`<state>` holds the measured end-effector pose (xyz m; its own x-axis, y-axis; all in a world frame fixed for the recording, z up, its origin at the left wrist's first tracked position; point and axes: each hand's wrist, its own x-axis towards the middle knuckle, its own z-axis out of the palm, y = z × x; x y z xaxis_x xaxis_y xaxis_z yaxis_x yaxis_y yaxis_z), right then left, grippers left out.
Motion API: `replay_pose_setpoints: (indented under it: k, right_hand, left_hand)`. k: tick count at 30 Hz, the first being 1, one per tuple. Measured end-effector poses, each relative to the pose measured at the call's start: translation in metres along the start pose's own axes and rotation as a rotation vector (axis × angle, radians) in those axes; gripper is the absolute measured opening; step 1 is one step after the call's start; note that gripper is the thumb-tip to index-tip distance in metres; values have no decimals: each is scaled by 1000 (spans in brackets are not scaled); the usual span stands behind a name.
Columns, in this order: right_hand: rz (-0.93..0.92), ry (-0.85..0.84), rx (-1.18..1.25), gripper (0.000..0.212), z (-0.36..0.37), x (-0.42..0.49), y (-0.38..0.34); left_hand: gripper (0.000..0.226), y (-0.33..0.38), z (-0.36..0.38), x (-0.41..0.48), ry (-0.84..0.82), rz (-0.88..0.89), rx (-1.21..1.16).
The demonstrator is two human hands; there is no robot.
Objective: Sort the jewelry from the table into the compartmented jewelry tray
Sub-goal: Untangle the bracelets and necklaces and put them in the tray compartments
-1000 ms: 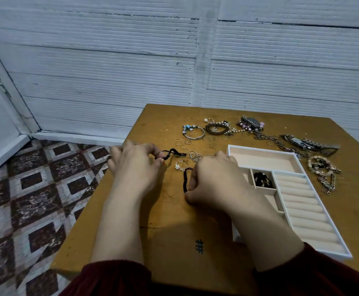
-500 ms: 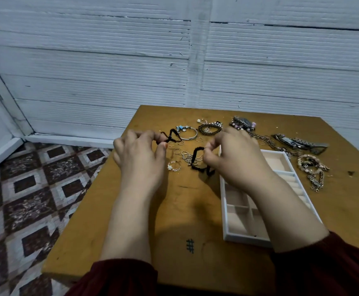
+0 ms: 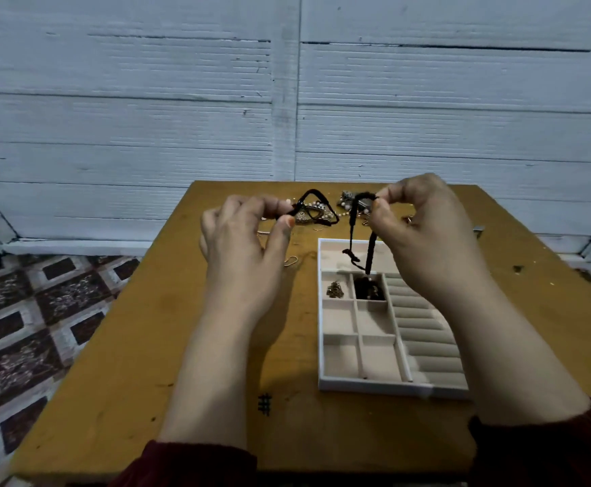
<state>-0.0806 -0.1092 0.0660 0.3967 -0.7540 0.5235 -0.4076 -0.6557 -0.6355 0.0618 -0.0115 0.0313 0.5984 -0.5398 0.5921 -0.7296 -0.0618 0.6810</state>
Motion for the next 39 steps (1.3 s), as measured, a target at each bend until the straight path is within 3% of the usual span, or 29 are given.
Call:
replay_pose_setpoints:
  k: [6, 11, 15, 29, 39]
  right_hand:
    - [37, 28, 34, 18, -24, -8, 7]
    - [85, 27, 53, 9, -29, -16, 17]
    - [98, 3, 60, 9, -27, -22, 22]
    - [110, -23, 117, 10, -19, -28, 22]
    - [129, -47, 106, 16, -13, -32, 23]
  left_hand:
    - [9, 17, 7, -4, -82, 57, -34]
    - [6, 21, 9, -6, -205, 65, -107]
    - [17, 23, 10, -7, -296, 14, -107]
    - [5, 25, 7, -11, -360, -128, -34]
    - [14, 15, 21, -17, -532, -182, 17]
